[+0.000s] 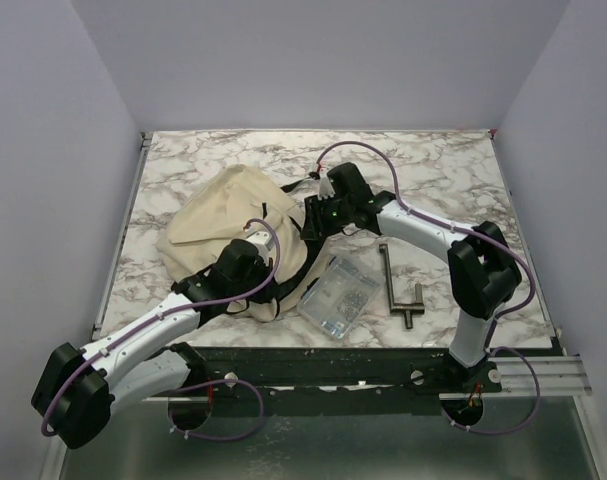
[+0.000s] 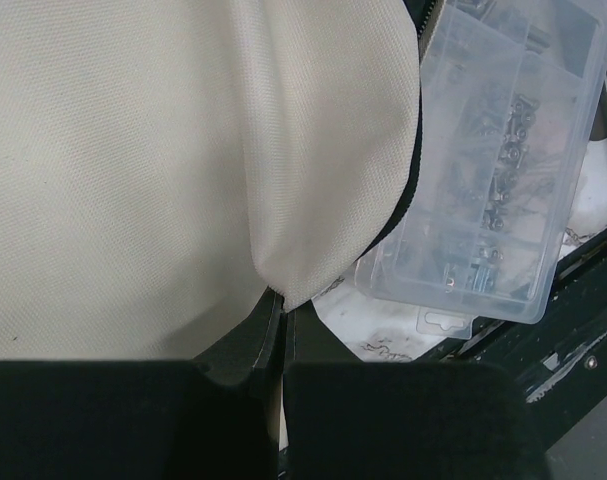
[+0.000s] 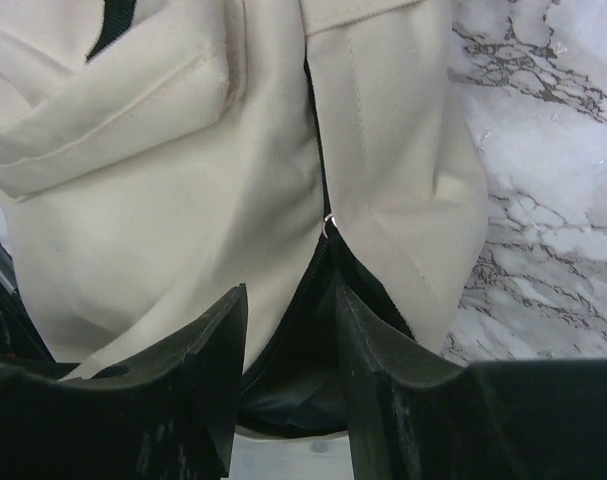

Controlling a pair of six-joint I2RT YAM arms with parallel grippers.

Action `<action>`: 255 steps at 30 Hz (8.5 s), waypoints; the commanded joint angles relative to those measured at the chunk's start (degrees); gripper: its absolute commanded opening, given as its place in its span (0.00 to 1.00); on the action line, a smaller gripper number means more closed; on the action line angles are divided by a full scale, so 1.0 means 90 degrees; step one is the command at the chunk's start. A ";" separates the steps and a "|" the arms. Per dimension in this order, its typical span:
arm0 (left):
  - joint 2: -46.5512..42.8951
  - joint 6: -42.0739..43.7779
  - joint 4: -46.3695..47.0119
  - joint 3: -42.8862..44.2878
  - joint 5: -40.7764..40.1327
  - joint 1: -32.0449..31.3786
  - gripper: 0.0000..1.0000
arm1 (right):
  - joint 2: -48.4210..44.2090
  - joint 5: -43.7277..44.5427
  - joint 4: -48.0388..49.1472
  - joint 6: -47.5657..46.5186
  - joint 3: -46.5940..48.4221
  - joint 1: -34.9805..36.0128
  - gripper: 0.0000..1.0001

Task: Pack the student bag
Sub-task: Zip the student bag at the center of the board.

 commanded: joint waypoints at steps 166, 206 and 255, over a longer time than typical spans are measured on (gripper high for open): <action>0.2064 -0.1102 0.0644 0.1535 0.0433 -0.0289 0.00 | -0.1578 0.0118 0.0717 0.1784 -0.1969 -0.0016 0.71; 0.0178 -0.0612 -0.0321 0.1403 0.0014 -0.0370 0.00 | -0.2192 0.0719 0.0938 0.4179 -0.2471 0.0284 0.71; -0.1301 -0.1277 -0.1857 0.0323 -0.1687 0.2331 0.00 | -0.2774 0.1926 0.2997 0.4317 -0.3834 0.0159 0.00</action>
